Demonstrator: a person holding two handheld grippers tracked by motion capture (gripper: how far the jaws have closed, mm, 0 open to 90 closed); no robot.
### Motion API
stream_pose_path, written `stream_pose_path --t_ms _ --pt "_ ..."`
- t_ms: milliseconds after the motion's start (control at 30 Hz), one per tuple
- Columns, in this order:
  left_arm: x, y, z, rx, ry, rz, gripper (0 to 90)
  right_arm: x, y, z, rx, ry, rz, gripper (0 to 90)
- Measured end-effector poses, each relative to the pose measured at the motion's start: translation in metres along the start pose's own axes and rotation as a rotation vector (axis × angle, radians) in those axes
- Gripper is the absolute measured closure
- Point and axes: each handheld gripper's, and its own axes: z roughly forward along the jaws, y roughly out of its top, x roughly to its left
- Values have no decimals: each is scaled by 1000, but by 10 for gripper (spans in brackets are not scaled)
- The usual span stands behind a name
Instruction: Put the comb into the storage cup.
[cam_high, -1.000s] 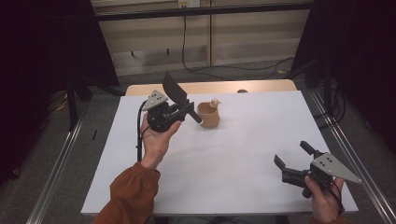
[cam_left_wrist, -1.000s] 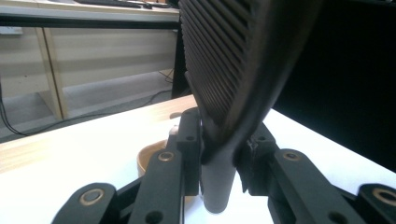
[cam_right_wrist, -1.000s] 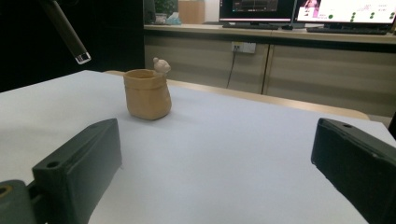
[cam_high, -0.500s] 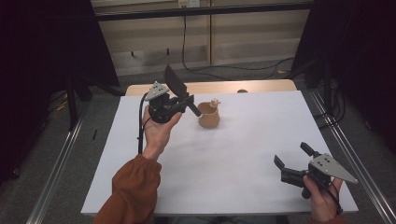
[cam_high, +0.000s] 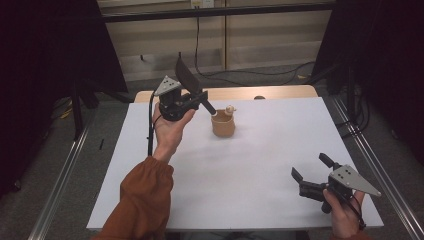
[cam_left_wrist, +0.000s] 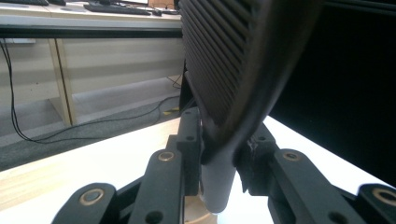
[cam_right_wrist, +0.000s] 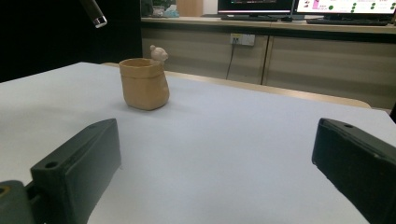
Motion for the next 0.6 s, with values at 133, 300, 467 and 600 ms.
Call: stream_pose_path --t_ms 133,300,467,600 --pt "1 3 3 -10 2 0 732 0 0 -1 -1 0 1 6" --pt "2 3 11 -14 9 -4 732 0 0 -1 2 3 -1 6" --pt "4 3 18 -19 17 -5 732 0 0 -1 -1 3 -2 6" --pt "6 3 23 -23 25 3 732 0 0 -1 3 3 -1 4"
